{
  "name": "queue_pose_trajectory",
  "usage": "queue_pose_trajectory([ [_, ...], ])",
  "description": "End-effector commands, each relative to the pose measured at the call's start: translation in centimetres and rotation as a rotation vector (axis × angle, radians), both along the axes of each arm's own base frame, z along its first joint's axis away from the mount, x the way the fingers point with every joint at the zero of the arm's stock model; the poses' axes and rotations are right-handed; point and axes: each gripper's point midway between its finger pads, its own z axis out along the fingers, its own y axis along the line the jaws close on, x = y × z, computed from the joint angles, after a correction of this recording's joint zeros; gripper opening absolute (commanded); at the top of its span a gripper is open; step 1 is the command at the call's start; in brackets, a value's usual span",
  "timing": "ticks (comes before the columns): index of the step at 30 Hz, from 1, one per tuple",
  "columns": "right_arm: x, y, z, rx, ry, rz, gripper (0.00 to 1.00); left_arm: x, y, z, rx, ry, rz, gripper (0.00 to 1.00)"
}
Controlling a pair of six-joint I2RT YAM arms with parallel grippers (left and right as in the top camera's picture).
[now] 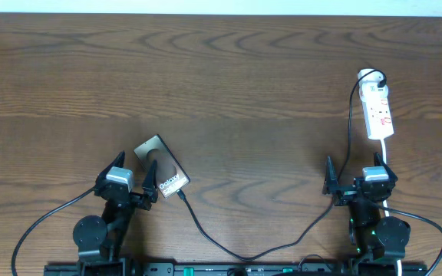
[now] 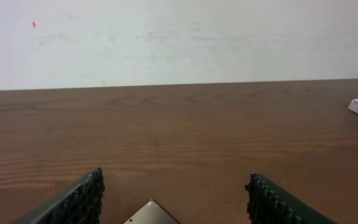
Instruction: Plug charger to phone and switch on socket
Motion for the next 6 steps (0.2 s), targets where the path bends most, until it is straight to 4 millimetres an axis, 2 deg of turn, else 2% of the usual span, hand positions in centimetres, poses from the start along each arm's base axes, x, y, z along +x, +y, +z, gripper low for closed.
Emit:
queue_pose_trajectory([
  [1, -0.04, 0.13, -0.01, 0.011, 0.0, 0.002, 0.99, 0.01, 0.23, -1.63, 0.006, 0.046, 0.01, 0.72],
  [6, -0.04, 0.13, -0.01, 0.011, 0.0, 0.002, 0.99, 0.01, 0.23, -1.63, 0.006, 0.046, 0.01, 0.72],
])
